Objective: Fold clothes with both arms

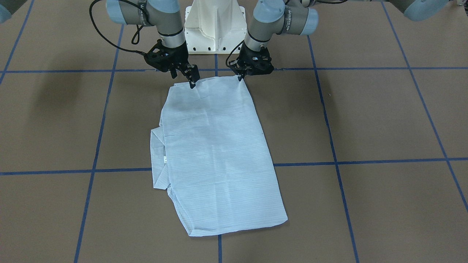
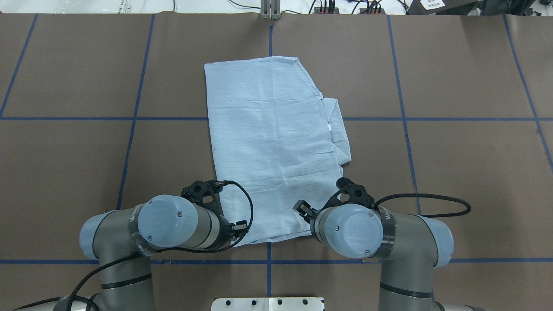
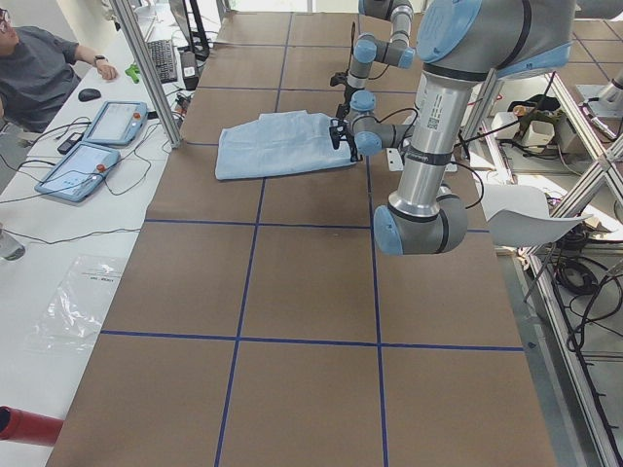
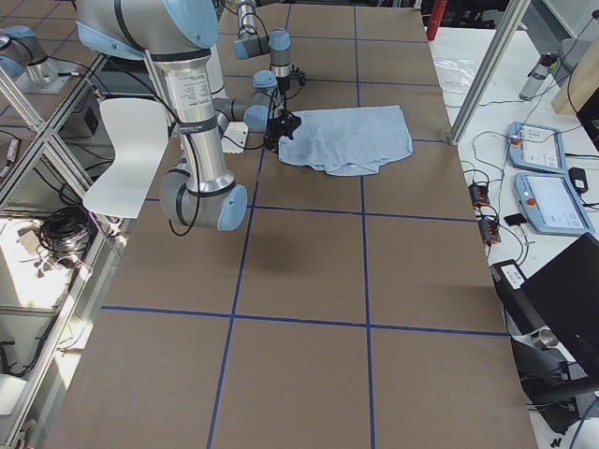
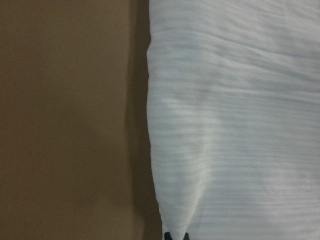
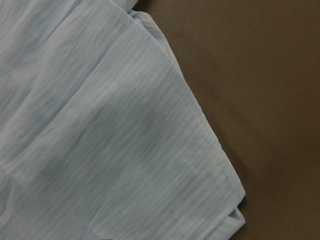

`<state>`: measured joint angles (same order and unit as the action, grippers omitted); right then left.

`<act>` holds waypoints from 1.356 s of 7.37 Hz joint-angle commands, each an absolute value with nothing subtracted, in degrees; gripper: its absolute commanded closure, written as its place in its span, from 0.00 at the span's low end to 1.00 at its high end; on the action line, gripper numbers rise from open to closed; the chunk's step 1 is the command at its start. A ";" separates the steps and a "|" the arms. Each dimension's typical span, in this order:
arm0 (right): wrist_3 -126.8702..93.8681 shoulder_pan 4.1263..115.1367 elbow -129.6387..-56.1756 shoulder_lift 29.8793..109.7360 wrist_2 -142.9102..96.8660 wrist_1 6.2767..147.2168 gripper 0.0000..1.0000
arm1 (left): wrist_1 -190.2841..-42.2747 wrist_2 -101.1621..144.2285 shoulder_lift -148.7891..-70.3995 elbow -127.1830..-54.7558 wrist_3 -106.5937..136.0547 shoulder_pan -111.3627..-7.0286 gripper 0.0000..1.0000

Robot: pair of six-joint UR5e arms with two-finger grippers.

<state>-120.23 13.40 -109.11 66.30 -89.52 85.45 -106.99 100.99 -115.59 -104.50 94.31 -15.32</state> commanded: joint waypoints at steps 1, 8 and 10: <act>-121.37 13.27 -107.84 65.57 -88.51 85.52 0.10 | -106.96 100.99 -115.66 -104.50 94.39 -15.29 1.00; -121.38 12.57 -106.00 62.40 -88.33 91.05 0.20 | -107.05 100.99 -115.66 -104.50 94.39 -15.29 1.00; -121.29 12.31 -106.08 62.75 -88.16 91.14 0.19 | -107.05 100.99 -115.58 -104.50 94.31 -15.29 1.00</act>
